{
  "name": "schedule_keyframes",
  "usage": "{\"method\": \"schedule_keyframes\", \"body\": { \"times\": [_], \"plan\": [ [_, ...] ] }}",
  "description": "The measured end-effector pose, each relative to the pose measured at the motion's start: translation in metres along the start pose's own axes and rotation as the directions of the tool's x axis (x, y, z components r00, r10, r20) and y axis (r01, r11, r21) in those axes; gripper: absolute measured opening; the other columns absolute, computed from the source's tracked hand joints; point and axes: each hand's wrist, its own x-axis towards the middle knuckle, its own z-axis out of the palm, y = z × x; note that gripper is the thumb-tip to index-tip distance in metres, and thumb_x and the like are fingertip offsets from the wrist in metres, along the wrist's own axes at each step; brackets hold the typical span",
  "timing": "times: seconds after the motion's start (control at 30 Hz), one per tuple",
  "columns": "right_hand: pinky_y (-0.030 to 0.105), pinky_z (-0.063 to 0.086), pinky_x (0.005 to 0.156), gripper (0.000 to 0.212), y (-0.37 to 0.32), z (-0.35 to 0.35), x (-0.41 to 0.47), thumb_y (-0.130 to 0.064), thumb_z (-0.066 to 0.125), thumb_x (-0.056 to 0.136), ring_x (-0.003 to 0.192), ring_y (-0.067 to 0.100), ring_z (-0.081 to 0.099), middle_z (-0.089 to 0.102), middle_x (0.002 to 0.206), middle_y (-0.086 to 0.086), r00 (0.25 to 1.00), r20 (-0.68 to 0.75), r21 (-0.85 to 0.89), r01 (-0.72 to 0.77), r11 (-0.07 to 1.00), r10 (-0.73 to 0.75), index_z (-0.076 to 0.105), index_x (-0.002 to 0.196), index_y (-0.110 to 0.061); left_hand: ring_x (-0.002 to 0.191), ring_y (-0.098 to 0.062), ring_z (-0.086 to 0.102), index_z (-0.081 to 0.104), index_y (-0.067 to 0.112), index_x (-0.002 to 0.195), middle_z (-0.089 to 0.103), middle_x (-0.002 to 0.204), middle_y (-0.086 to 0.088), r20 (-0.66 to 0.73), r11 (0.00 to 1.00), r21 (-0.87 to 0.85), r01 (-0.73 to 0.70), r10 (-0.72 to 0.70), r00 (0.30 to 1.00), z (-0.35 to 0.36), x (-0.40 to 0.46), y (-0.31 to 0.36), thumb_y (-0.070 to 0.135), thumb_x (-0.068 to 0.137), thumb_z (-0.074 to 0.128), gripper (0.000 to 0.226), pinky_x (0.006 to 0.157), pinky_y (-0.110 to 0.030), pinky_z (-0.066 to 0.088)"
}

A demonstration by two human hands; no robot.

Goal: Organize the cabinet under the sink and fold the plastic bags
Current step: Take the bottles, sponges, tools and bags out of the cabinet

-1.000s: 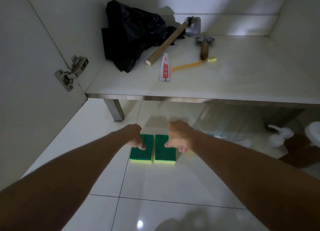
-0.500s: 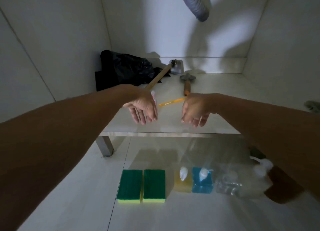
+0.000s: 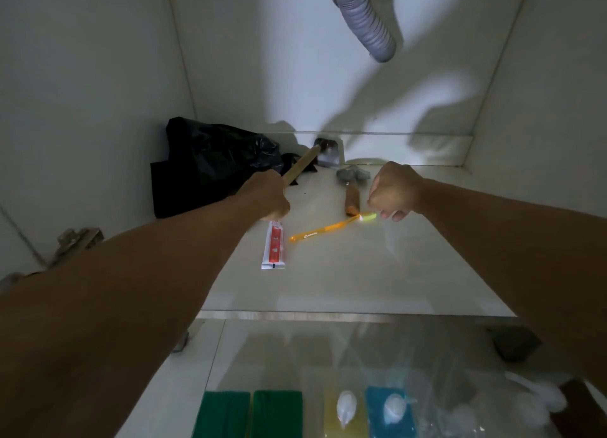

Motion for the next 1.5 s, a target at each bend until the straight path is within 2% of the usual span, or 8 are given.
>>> {"method": "schedule_keyframes", "body": {
  "times": [0.2, 0.4, 0.6, 0.8, 1.03, 1.13, 1.27, 1.5],
  "plan": [
    [0.028, 0.057, 0.057, 0.01, -0.004, 0.02, 0.045, -0.012, 0.065, 0.078, 0.063, 0.026, 0.067, 0.07, 0.077, 0.013, 0.98, -0.198, -0.118, 0.012, 0.993, -0.035, 0.058, 0.072, -0.008, 0.069, -0.02, 0.06, 0.06, 0.008, 0.098, 0.061, 0.091, -0.011, -0.101, 0.998, -0.055, 0.044, -0.05, 0.994, 0.03, 0.051, -0.018, 0.009, 0.085, 0.066, 0.014, 0.063, -0.03, 0.054],
    [0.033, 0.054, 0.077, 0.019, -0.003, 0.044, 0.082, -0.028, 0.062, 0.088, 0.096, 0.032, 0.067, 0.066, 0.105, 0.013, 0.971, -0.236, -0.016, 0.025, 1.0, -0.028, 0.055, 0.078, -0.014, 0.066, -0.018, 0.057, 0.062, 0.007, 0.102, 0.062, 0.091, -0.013, -0.168, 0.988, -0.143, 0.06, -0.084, 0.982, 0.047, 0.092, -0.025, 0.02, 0.089, 0.067, 0.018, 0.051, -0.025, 0.044],
    [0.032, 0.058, 0.054, 0.02, -0.003, 0.053, 0.101, -0.02, 0.07, 0.083, 0.063, 0.026, 0.069, 0.061, 0.071, 0.007, 0.974, -0.213, 0.113, -0.053, 0.992, 0.077, 0.054, 0.072, -0.017, 0.084, -0.026, 0.067, 0.06, -0.002, 0.111, 0.064, 0.099, -0.015, -0.088, 0.95, -0.277, 0.143, -0.173, 0.981, 0.059, 0.107, -0.021, 0.021, 0.091, 0.065, 0.032, 0.069, -0.032, 0.057],
    [0.036, 0.06, 0.051, 0.026, -0.007, 0.041, 0.098, -0.016, 0.08, 0.077, 0.057, 0.025, 0.068, 0.064, 0.077, 0.014, 0.974, -0.153, 0.365, -0.101, 0.926, 0.166, 0.063, 0.094, -0.005, 0.099, -0.038, 0.062, 0.057, 0.008, 0.086, 0.057, 0.087, -0.013, -0.107, 0.935, -0.333, 0.122, -0.167, 0.98, 0.042, 0.096, -0.012, 0.017, 0.09, 0.055, 0.01, 0.072, -0.032, 0.043],
    [0.03, 0.049, 0.035, 0.032, -0.023, 0.01, 0.067, -0.008, 0.083, 0.074, 0.065, 0.027, 0.065, 0.059, 0.088, 0.015, 0.988, -0.04, 0.55, -0.105, 0.828, 0.152, 0.059, 0.096, -0.005, 0.089, -0.027, 0.066, 0.061, 0.003, 0.114, 0.065, 0.105, -0.017, -0.151, 0.887, -0.416, 0.2, -0.284, 0.947, -0.005, 0.056, 0.002, 0.016, 0.088, 0.066, 0.03, 0.074, -0.035, 0.058],
    [0.034, 0.053, 0.038, 0.035, -0.033, -0.007, 0.039, -0.005, 0.078, 0.079, 0.067, 0.028, 0.066, 0.061, 0.098, 0.02, 0.993, 0.062, 0.573, -0.119, 0.811, 0.102, 0.057, 0.106, -0.003, 0.081, -0.023, 0.062, 0.064, 0.007, 0.113, 0.064, 0.099, -0.014, -0.187, 0.872, -0.453, 0.183, -0.294, 0.937, -0.033, 0.02, 0.013, 0.01, 0.089, 0.061, 0.024, 0.064, -0.03, 0.052],
    [0.043, 0.059, 0.064, 0.021, -0.046, -0.021, -0.006, 0.001, 0.07, 0.085, 0.064, 0.026, 0.063, 0.057, 0.086, 0.016, 0.983, 0.183, 0.605, -0.118, 0.788, 0.007, 0.054, 0.098, -0.004, 0.086, -0.027, 0.062, 0.062, 0.011, 0.117, 0.062, 0.1, -0.013, -0.169, 0.813, -0.55, 0.189, -0.33, 0.929, -0.067, -0.045, 0.02, 0.008, 0.094, 0.052, 0.025, 0.081, -0.04, 0.058],
    [0.039, 0.059, 0.054, 0.023, -0.064, -0.014, -0.093, -0.001, 0.07, 0.086, 0.073, 0.021, 0.064, 0.061, 0.087, 0.01, 0.935, 0.299, 0.62, -0.039, 0.784, -0.191, 0.054, 0.099, -0.009, 0.069, -0.016, 0.055, 0.053, 0.013, 0.115, 0.055, 0.087, -0.008, -0.083, 0.72, -0.628, 0.294, -0.438, 0.895, -0.09, -0.158, -0.004, 0.001, 0.094, 0.051, 0.024, 0.06, -0.023, 0.053]
  ]
}}
